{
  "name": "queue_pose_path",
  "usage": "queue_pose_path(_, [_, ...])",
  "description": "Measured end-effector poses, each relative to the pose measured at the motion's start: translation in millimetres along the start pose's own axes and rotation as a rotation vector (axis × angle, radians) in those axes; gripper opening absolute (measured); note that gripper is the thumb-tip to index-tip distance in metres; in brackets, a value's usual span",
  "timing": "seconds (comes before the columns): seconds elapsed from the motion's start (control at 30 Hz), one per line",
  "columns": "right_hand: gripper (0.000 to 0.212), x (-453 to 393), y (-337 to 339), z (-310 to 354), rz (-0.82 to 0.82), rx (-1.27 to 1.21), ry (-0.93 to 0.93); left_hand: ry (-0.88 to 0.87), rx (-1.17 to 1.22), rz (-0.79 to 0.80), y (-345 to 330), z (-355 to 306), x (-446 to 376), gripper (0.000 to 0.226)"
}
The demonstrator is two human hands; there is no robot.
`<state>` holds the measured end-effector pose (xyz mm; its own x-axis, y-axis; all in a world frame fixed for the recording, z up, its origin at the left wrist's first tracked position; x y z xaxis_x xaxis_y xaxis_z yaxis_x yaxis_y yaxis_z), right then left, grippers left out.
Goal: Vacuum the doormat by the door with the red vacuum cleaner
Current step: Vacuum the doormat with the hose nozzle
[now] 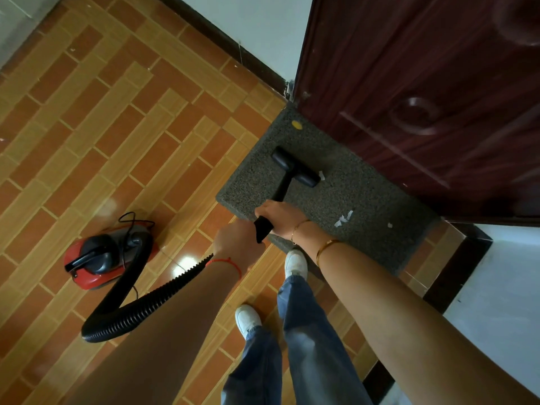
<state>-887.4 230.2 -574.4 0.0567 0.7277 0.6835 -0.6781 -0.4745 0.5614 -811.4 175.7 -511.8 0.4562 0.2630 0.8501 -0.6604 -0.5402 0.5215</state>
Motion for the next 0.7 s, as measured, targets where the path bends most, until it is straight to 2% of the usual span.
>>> queue_pose_path(0.4, [0.013, -9.3, 78.1, -99.6, 0.014, 0.061, -0.034, -0.049, 0.055, 0.007, 69.1, -78.1, -67.3, 0.009])
queue_pose_path(0.7, [0.011, -13.9, 79.6, -89.0, 0.019, 0.110, -0.020, -0.031, 0.067, -0.001, 68.4, -67.9, -65.7, 0.010])
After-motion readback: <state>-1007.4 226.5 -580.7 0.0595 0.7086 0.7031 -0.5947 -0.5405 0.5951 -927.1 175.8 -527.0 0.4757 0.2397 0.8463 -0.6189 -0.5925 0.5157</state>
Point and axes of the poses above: each hand's wrist, its own x-axis away from the middle knuckle, its own y-axis out of the back of the hand, z = x × y, the point moved 6 cm from there along -x, towards the middle knuckle, and after that the axes turned 12 degrees about z, right-handed, at the moved point
